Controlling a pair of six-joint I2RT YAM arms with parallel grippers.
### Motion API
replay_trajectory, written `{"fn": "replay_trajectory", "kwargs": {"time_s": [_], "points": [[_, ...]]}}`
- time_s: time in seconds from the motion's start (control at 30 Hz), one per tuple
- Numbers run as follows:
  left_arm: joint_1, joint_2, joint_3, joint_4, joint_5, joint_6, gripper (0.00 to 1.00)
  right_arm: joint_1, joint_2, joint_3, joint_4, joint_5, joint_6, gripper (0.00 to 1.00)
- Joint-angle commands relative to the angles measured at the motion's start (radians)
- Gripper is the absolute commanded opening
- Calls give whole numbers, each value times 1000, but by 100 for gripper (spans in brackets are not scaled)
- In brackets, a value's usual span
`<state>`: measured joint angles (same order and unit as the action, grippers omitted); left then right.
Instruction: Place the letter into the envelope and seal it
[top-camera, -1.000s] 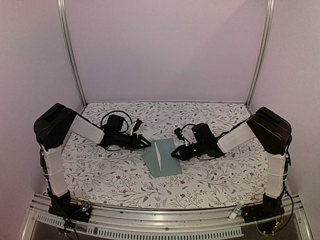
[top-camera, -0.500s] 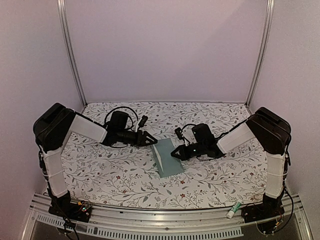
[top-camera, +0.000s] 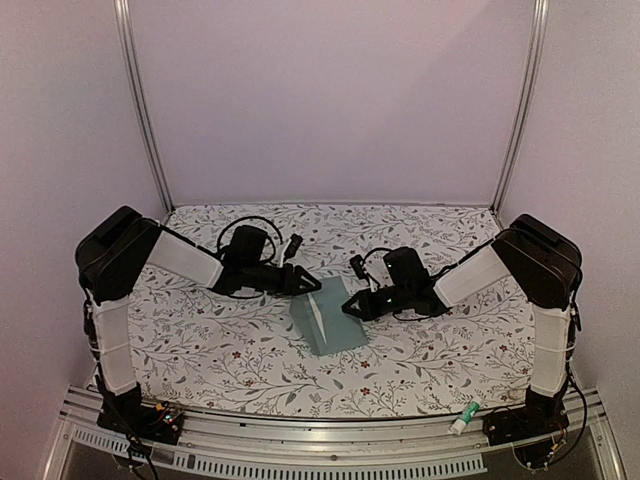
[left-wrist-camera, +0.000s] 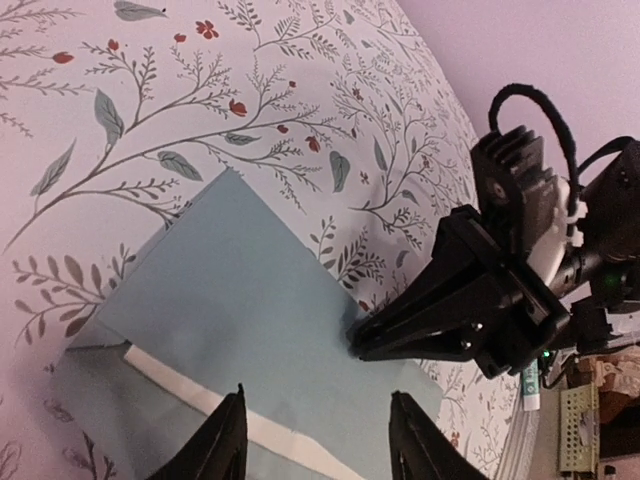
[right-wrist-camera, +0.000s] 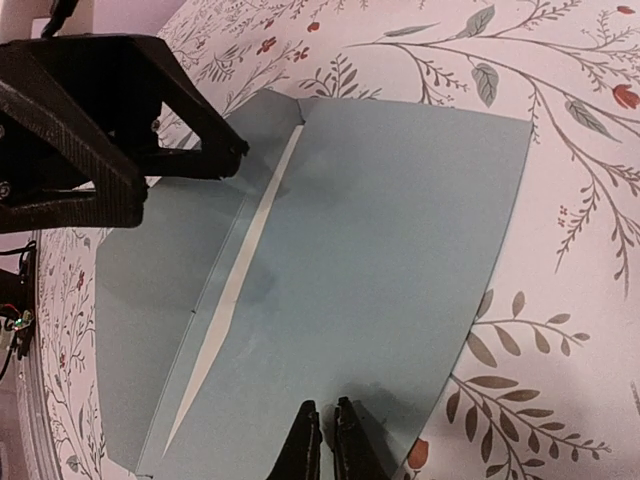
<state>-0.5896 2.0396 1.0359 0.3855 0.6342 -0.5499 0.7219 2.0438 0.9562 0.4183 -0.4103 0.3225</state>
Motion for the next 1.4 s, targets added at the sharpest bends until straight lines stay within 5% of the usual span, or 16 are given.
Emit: {"fn": "replay_trajectory", "kwargs": {"time_s": [0.0,0.2,0.5,0.97,1.37], "points": [[-9,-231,-112,-10,-177,45,49,7,37,-10,-52,11,9,7],[-10,-451,-286,-104,-362,74,54,6,51,-3,-52,16,14,7],[-59,-478,-436,-105,-406,38,44,7,41,-2,-68,19,22,7],[-124,-244,-273,18,-271,42,31,6,56,-1,-70,18,23,7],[-143,-147,-124,22,-238,50,35,6,67,-7,-70,24,21,7]]}}
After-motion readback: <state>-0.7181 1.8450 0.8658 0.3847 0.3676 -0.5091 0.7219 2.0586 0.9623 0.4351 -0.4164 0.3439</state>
